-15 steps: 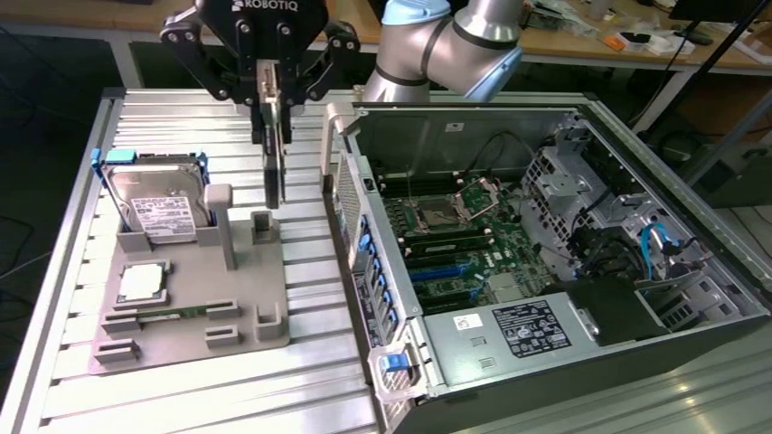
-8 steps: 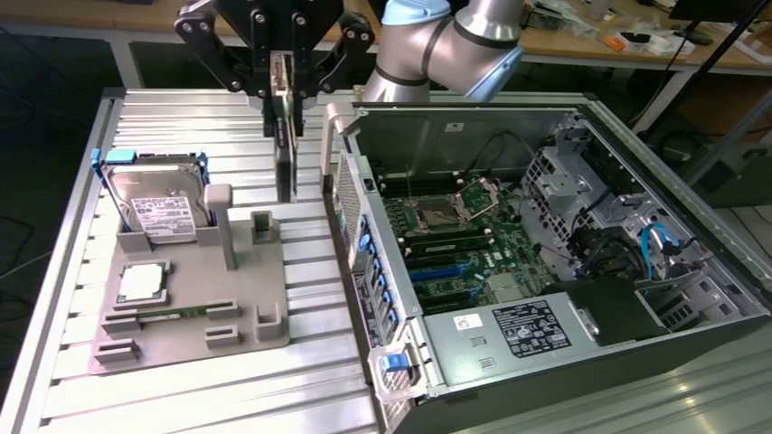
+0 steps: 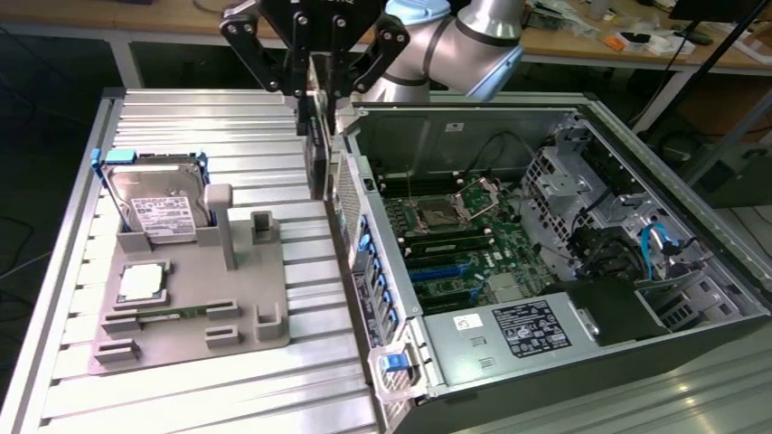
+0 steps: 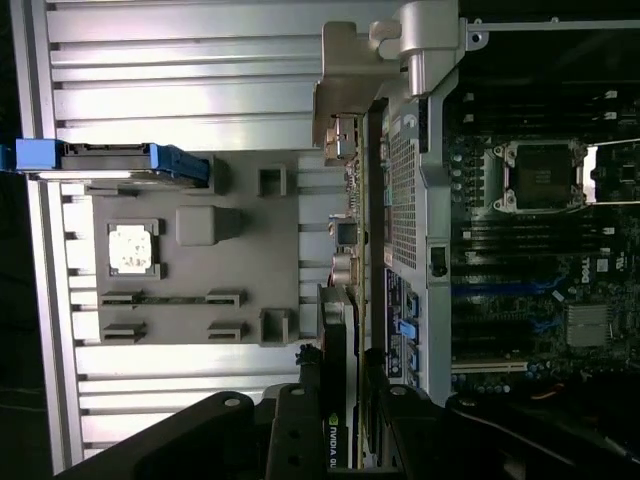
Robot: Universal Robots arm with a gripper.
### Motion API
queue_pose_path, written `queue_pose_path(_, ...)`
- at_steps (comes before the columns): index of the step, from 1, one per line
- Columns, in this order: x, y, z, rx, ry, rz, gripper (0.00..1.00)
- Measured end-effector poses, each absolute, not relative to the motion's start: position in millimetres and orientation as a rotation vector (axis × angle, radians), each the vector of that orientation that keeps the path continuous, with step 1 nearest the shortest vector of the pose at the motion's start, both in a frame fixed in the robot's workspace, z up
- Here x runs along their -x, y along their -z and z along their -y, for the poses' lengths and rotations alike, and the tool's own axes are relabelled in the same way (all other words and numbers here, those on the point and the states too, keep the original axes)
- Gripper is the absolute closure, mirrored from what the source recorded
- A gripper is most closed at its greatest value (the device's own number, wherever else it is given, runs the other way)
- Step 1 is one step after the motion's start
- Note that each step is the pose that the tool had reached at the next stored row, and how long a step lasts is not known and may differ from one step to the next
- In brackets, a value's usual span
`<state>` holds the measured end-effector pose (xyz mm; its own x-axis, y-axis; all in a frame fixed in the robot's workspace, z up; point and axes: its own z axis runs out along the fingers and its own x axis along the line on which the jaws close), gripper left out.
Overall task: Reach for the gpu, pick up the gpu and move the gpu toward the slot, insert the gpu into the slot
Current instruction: 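Pick up the gpu and move the gpu toward the slot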
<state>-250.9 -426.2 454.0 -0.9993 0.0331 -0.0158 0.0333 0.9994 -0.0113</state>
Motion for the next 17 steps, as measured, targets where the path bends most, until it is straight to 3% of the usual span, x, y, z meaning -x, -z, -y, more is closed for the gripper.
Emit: queue_pose_path(17,188.7,-453.9,426.2,-0.052,0.018,-3.126,0.73)
